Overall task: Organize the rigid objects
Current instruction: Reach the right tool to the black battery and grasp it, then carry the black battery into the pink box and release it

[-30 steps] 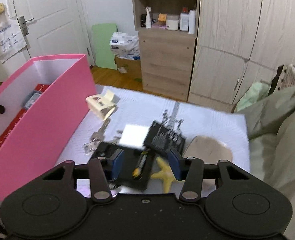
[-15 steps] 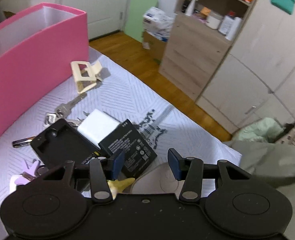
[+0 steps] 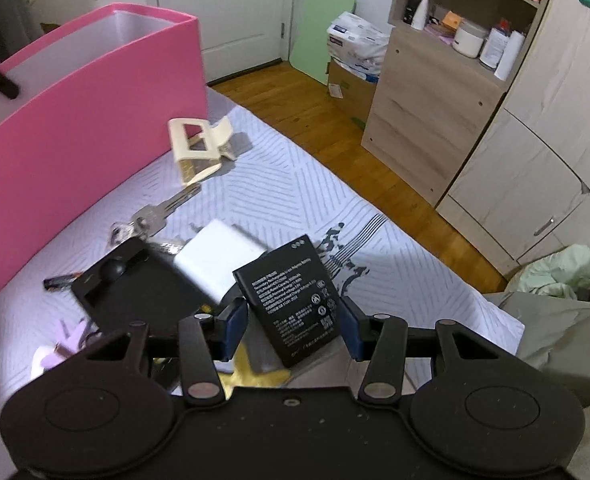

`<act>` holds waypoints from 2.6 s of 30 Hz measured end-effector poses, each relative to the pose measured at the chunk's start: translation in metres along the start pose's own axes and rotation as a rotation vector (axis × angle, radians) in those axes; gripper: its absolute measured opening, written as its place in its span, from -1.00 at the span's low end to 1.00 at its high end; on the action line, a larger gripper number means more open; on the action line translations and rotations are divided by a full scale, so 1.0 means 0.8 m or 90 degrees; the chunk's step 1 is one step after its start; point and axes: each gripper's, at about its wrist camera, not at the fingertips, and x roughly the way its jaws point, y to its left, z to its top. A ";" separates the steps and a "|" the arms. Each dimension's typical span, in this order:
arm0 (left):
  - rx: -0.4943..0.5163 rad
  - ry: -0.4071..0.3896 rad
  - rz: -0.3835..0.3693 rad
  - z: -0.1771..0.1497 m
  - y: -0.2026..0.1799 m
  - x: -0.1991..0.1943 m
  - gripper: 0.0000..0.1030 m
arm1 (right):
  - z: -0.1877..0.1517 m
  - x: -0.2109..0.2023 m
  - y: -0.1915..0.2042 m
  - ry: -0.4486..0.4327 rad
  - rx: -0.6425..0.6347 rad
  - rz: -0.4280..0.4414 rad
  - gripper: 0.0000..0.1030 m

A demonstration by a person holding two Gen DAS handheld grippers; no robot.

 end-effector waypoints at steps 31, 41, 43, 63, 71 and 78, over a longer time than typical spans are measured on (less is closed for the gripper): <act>-0.010 -0.002 0.001 0.000 0.001 -0.004 -0.80 | 0.003 0.028 -0.015 -0.056 0.203 -0.053 0.08; -0.009 -0.002 0.002 0.000 0.001 -0.004 -0.80 | 0.000 0.008 0.020 -0.105 0.204 -0.130 0.07; -0.011 -0.002 0.001 0.000 0.001 -0.004 -0.80 | 0.001 -0.001 0.028 -0.116 0.198 -0.141 0.07; -0.006 -0.010 0.011 0.002 -0.002 -0.007 -0.82 | 0.111 -0.106 0.180 -0.239 -0.072 0.023 0.08; -0.014 -0.015 0.012 0.001 -0.001 -0.008 -0.84 | 0.176 -0.006 0.226 -0.061 -0.270 0.030 0.08; -0.020 -0.018 0.007 0.000 0.001 -0.009 -0.84 | 0.192 0.055 0.238 0.048 -0.349 0.054 0.07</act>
